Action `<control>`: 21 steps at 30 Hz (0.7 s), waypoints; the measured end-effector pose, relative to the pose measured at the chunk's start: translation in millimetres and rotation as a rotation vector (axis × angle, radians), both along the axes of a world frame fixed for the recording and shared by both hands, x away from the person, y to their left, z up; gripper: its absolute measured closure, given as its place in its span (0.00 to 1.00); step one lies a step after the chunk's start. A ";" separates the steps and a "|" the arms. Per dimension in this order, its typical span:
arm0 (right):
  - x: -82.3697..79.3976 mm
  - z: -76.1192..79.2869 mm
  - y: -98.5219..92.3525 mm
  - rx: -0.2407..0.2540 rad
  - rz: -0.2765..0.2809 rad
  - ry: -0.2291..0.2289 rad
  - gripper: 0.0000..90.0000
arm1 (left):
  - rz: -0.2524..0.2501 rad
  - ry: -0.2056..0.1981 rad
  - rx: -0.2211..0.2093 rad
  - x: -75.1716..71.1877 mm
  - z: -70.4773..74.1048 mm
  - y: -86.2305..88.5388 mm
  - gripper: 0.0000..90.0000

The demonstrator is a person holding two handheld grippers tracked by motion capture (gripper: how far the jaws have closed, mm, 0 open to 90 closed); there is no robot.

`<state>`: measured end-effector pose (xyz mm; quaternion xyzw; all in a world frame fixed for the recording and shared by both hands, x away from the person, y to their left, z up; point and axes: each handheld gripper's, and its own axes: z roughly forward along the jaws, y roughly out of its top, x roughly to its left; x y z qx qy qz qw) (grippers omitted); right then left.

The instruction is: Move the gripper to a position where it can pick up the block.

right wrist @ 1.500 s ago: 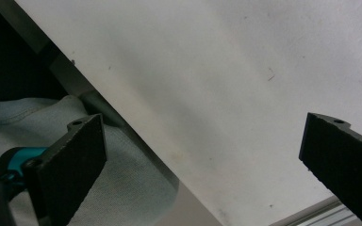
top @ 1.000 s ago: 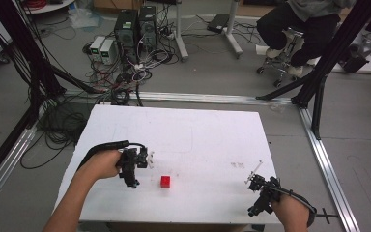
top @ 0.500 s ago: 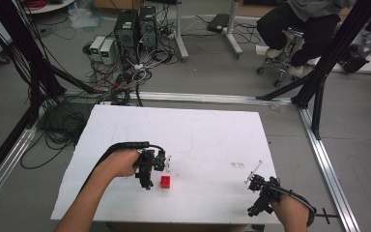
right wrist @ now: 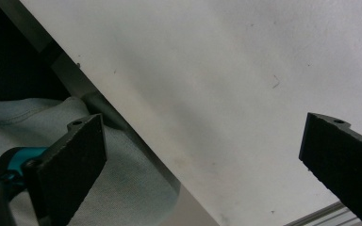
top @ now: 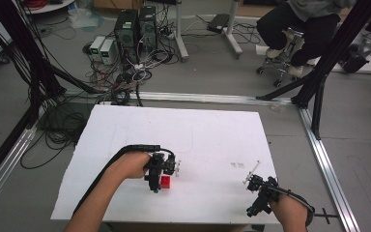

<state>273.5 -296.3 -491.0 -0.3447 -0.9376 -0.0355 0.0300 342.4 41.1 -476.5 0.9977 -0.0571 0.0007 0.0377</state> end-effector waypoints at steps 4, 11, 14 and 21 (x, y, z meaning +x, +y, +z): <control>-0.3 0.7 -0.7 0.003 0.000 -0.002 0.01 | -0.008 0.008 0.011 -1.3 -5.8 -5.5 0.26; -1.2 1.6 -1.6 0.005 0.000 -0.008 0.01 | -0.002 0.011 0.025 0.5 -15.2 -12.0 0.26; -1.4 2.6 -1.1 0.007 -0.008 -0.007 0.01 | -0.001 0.012 0.041 0.7 -18.7 -14.4 0.26; -1.1 1.2 -0.9 0.006 0.001 -0.007 0.01 | -0.004 0.019 0.053 -0.4 -28.8 -20.2 0.26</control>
